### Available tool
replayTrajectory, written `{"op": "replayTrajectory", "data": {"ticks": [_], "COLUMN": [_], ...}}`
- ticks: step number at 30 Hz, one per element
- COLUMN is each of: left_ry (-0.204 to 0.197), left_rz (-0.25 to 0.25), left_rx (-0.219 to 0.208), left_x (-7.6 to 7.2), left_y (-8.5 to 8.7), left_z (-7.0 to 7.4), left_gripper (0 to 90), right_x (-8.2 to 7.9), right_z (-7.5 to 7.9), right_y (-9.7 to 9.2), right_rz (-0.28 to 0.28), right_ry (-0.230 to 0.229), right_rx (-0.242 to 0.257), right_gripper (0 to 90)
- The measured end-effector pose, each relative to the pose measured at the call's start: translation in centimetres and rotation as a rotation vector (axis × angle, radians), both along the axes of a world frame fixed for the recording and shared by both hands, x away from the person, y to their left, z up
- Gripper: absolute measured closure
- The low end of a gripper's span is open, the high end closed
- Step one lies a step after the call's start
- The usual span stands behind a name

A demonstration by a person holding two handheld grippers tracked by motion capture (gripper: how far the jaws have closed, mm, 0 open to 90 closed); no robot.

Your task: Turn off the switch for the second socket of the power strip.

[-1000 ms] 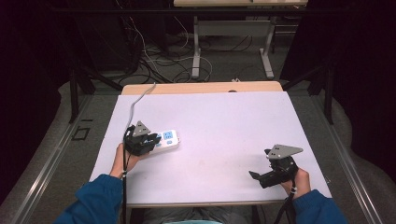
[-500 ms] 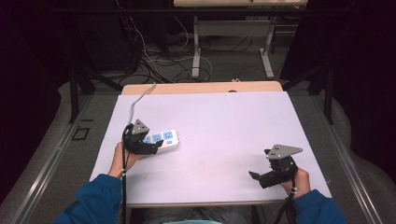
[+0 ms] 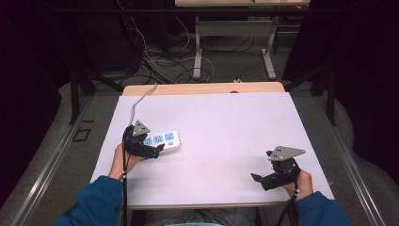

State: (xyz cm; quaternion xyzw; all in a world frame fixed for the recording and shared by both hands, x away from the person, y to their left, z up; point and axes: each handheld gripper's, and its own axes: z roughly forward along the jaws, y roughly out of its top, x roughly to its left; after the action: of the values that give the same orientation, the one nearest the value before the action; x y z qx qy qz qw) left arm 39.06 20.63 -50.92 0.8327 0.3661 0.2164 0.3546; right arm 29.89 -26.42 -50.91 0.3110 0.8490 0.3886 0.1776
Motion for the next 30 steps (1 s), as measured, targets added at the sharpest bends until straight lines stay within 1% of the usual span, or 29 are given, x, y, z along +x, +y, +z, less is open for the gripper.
{"op": "replayTrajectory", "data": {"ticks": [2,3,4,5,6,8,9,10,11,12,13,14,15,16,17,18,20,21,22,23,27,29,30], "left_ry": [0.004,0.000,0.003,0.016,0.010,0.011,0.009,0.011,0.016,0.009,0.021,0.010,0.010,0.005,0.003,0.004,-0.006,0.001,-0.007,0.000,-0.005,-0.004,-0.006], "left_rz": [-0.001,0.000,-0.001,-0.001,0.001,-0.005,-0.005,-0.007,-0.008,-0.011,-0.010,-0.012,-0.010,-0.010,-0.013,-0.009,-0.009,-0.011,-0.010,-0.007,-0.010,-0.013,-0.014], "left_rx": [-0.001,-0.003,-0.004,0.005,0.001,0.004,0.000,0.000,0.003,-0.001,0.000,0.000,0.000,-0.004,0.004,0.002,0.009,0.008,0.009,0.010,0.006,0.006,0.009], "left_x": [-0.1,-0.1,-0.1,-0.2,-0.1,-0.2,-0.3,-0.4,-0.5,-0.5,-0.6,-0.6,-0.7,-0.8,-0.8,-1.0,-1.1,-1.2,-1.3,-1.4,-1.7,-1.9,-2.1], "left_y": [0.0,0.1,0.1,0.2,0.1,0.2,0.2,0.2,0.2,0.2,0.3,0.3,0.4,0.4,0.5,0.5,0.7,0.7,0.8,0.9,1.1,1.3,1.4], "left_z": [0.0,0.0,0.0,0.0,0.0,0.1,0.0,0.1,0.2,0.1,0.2,0.2,0.2,0.3,0.3,0.3,0.4,0.4,0.4,0.4,0.4,0.4,0.5], "left_gripper": [0.1,0.1,0.1,0.0,0.0,0.0,0.0,0.0,0.0,0.0,0.0,0.0,0.0,0.0,0.0,0.0,0.0,0.0,0.0,0.0,0.0,0.0,0.0], "right_x": [0.0,0.0,0.0,0.0,0.0,0.0,0.0,0.0,0.0,0.0,0.0,0.0,0.0,0.0,0.0,0.0,0.0,-0.1,0.0,0.0,0.0,0.0,0.0], "right_z": [0.0,0.0,0.0,0.0,0.0,0.0,0.0,0.0,0.0,0.0,0.0,0.0,0.0,0.0,0.0,0.0,0.0,0.0,0.0,0.0,0.0,0.0,0.1], "right_y": [0.0,0.0,0.1,0.0,0.1,0.0,0.0,0.0,0.0,0.0,0.0,0.0,0.1,0.0,0.0,0.0,0.0,0.0,0.0,0.0,0.1,0.0,0.0], "right_rz": [-0.012,-0.016,-0.013,-0.005,-0.007,-0.005,0.003,-0.003,0.000,-0.001,-0.003,-0.008,-0.014,-0.010,-0.004,-0.003,0.000,-0.005,-0.004,0.001,-0.011,-0.002,0.001], "right_ry": [-0.009,-0.007,0.000,0.002,0.002,0.007,0.000,0.006,0.001,0.003,0.006,0.005,0.001,0.006,0.008,0.006,0.003,0.006,0.007,0.003,0.008,0.003,0.007], "right_rx": [-0.001,-0.003,0.001,-0.004,-0.001,0.000,-0.001,0.001,-0.003,-0.003,0.000,0.000,0.002,0.000,0.000,0.001,-0.004,0.000,0.001,-0.002,0.001,-0.001,-0.006], "right_gripper": [0.7,0.7,0.7,0.7,0.7,0.7,0.7,0.7,0.7,0.7,0.7,0.7,0.7,0.7,0.7,0.7,0.7,0.7,0.7,0.7,0.7,0.7,0.7]}}
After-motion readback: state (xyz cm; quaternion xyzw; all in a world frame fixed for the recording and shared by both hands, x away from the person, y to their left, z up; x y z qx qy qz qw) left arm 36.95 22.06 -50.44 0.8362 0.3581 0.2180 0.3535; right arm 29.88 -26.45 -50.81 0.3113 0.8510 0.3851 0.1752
